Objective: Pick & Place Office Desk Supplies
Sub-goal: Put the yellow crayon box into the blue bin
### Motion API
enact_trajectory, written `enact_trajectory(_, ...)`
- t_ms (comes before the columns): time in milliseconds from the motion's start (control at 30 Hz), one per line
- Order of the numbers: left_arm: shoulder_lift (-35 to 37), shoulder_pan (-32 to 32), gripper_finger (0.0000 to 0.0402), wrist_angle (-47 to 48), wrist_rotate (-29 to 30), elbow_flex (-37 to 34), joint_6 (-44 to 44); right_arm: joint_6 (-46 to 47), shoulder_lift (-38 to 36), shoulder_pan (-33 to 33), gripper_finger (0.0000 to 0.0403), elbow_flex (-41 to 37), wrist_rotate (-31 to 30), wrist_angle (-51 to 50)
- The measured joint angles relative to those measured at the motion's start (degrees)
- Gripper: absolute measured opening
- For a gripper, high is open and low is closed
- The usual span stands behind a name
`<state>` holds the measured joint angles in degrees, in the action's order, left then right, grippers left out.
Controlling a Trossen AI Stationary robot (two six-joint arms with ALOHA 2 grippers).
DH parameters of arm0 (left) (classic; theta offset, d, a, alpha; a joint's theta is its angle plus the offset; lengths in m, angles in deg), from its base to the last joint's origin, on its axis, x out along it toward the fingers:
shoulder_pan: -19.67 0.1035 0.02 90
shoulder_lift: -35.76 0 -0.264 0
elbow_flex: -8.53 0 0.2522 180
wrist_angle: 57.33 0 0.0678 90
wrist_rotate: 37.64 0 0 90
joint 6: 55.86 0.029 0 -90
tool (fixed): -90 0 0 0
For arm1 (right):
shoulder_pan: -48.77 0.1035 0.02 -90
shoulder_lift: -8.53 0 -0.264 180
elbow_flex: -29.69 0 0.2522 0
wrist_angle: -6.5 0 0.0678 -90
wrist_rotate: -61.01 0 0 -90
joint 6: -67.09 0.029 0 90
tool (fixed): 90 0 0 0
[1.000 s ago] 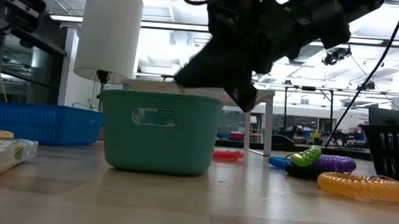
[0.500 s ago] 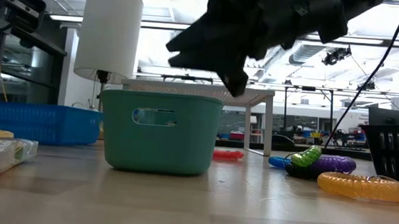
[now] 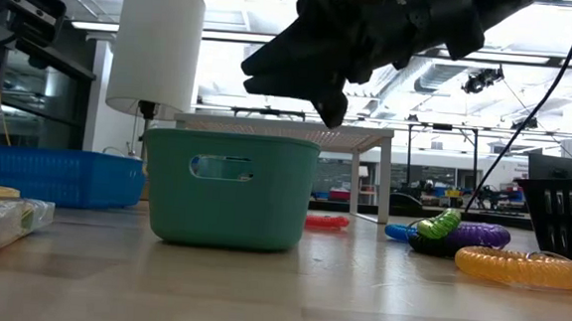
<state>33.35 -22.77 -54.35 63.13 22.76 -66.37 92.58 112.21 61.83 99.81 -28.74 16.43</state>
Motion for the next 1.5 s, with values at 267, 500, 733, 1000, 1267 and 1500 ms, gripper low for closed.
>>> enact_trajectory(267, 0.0, 0.0, 0.0079, 0.01, 0.0, 0.0, 0.0, -2.29, -0.85, -1.77, 0.0081, 0.02, 2.02, 0.31)
enact_trajectory(500, 0.0, -0.01, 0.0079, 0.01, 0.0, 0.0, 0.0, -5.25, -1.68, -3.05, 0.0076, 0.02, 3.32, -0.26)
enact_trajectory(733, 0.0, -0.01, 0.0079, 0.01, 0.0, 0.0, 0.0, -8.71, -3.67, -3.94, 0.0067, -0.08, 4.59, -5.22)
enact_trajectory(1000, 0.0, -0.02, 0.0079, 0.0, 0.0, 0.0, 0.0, -13.42, -5.18, -4.2, 0.0066, 0.02, 4.3, -8.23)
enact_trajectory(1267, 0.0, -0.01, 0.0079, 0.02, 0.0, 0.0, 0.0, -14.58, -5.14, -4.17, 0.0066, -0.02, 4.79, -8.47)
enact_trajectory(1500, 0.0, 0.0, 0.0079, 0.02, 0.0, 0.0, 0.0, -14.84, -5.14, -3.96, 0.0066, -0.02, 4.79, -8.53)
